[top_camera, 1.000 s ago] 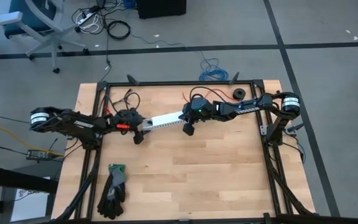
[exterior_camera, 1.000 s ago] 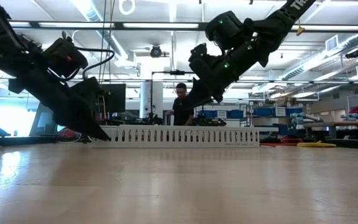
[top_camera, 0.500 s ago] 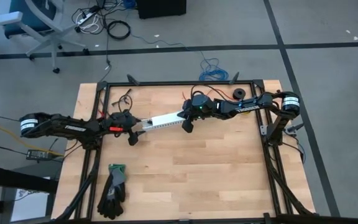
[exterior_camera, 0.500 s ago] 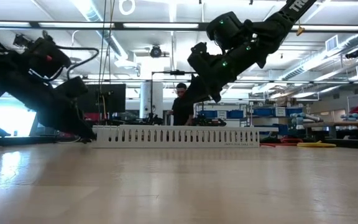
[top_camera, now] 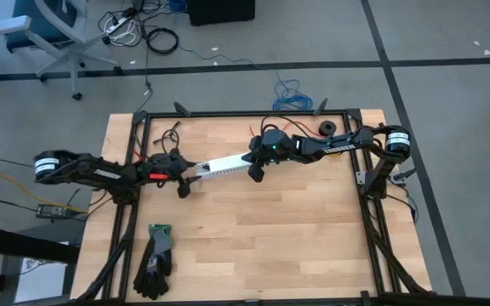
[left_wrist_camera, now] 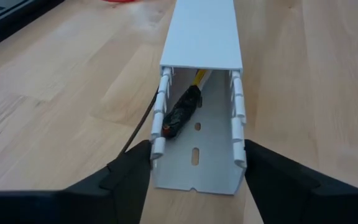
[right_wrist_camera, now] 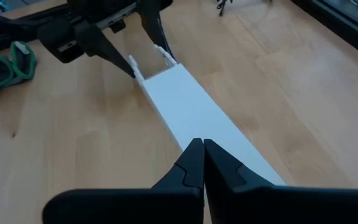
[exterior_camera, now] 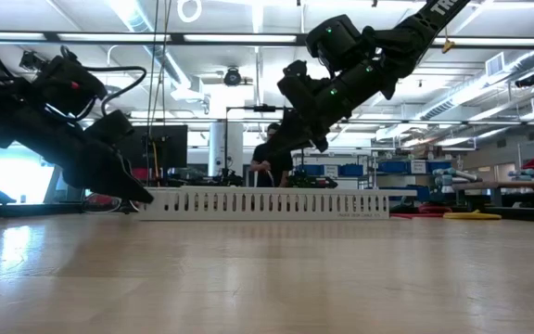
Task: Ziptie cables
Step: Close the cable duct with the cable duct lid
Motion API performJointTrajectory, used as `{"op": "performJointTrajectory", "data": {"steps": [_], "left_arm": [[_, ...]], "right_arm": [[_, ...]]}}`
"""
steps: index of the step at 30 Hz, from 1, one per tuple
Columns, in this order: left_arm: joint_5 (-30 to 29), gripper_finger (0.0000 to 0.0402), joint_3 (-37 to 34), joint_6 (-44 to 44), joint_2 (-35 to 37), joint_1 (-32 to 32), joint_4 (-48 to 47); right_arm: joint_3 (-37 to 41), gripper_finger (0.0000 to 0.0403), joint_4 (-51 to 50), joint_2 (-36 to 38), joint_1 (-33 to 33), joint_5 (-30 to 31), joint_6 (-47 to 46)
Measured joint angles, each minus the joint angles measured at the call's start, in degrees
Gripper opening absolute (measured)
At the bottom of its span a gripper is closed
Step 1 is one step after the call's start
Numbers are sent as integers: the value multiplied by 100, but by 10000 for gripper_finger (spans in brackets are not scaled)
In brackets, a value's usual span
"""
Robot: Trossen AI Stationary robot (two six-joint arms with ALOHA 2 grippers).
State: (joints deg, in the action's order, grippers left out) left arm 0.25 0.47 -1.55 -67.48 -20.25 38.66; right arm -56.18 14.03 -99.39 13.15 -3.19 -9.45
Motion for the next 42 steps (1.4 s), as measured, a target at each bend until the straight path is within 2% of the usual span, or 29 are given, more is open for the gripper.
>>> {"op": "performJointTrajectory", "data": {"steps": [9,14,19,25,29,31,33,35,37,40,42], "left_arm": [[0,245,5,-123,-865,0,1023],[-1,245,215,-124,-1323,0,1265],[0,244,461,-123,-1736,0,1324],[42,244,722,-122,-1991,0,1274],[44,243,776,-124,-2000,0,1279],[44,243,789,-124,-2002,0,1281],[44,243,789,-122,-2002,0,1265],[44,243,791,-122,-2000,0,1247],[46,243,791,-122,-2000,0,1239],[44,243,795,-122,-2000,0,1245],[59,243,794,-122,-2002,0,1266]], "right_arm": [[0,0,204,-14,-141,-95,-1],[-3,0,338,-363,-195,-83,-139],[-69,0,310,-727,-97,491,-340],[-1186,0,16,-1701,100,-865,-445],[-1999,0,-33,-2286,33,-1295,-37],[-2225,0,-3,-2300,-52,-1074,293],[-2244,0,-68,-2100,-154,-544,666],[-2191,0,-171,-1710,-251,-36,1012],[-2121,0,-425,-1270,-270,192,1220],[-2059,0,-1645,-898,-216,385,1161],[-2033,0,-2465,-905,-143,519,944]]}}
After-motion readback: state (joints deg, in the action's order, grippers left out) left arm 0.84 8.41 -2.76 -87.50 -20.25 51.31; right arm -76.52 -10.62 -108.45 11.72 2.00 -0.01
